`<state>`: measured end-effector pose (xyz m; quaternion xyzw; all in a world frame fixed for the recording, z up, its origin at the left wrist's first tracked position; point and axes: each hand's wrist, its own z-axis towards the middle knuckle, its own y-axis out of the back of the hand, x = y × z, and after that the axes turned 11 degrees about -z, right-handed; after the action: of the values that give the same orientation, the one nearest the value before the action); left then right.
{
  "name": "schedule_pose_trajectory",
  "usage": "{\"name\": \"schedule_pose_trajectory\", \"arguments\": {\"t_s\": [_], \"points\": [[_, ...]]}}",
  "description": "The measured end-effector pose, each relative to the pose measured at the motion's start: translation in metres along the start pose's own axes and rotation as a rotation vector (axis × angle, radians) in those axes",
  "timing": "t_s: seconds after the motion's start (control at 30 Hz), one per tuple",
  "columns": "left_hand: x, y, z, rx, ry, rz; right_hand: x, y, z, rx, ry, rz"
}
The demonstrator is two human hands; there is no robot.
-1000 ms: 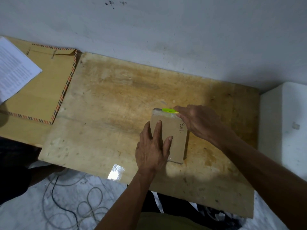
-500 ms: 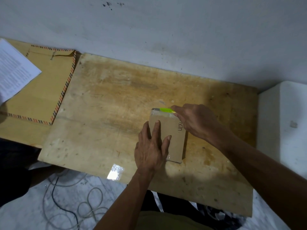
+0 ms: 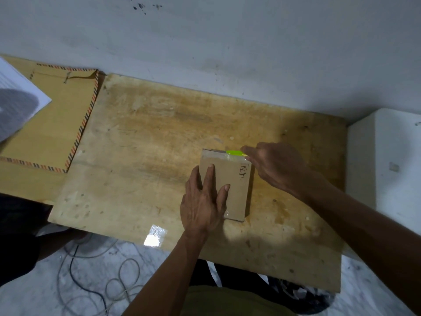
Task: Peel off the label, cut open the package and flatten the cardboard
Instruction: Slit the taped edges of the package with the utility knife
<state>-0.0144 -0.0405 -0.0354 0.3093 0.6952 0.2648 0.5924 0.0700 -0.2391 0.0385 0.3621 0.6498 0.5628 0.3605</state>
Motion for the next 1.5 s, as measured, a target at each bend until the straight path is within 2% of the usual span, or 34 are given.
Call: {"name": "schedule_pose_trajectory", "arguments": {"t_s": [0.2, 0.77, 1.5], "points": [[-0.001, 0.001, -0.001, 0.013, -0.003, -0.008, -0.004, 0.003, -0.005, 0.02, 0.008, -0.053], [-0.002, 0.0, -0.001, 0.041, -0.008, 0.03, -0.015, 0.005, -0.029, 0.066, -0.046, 0.014], [-0.004, 0.001, -0.002, 0.041, -0.011, 0.045, -0.033, -0.004, -0.054, 0.049, -0.127, 0.024]]}}
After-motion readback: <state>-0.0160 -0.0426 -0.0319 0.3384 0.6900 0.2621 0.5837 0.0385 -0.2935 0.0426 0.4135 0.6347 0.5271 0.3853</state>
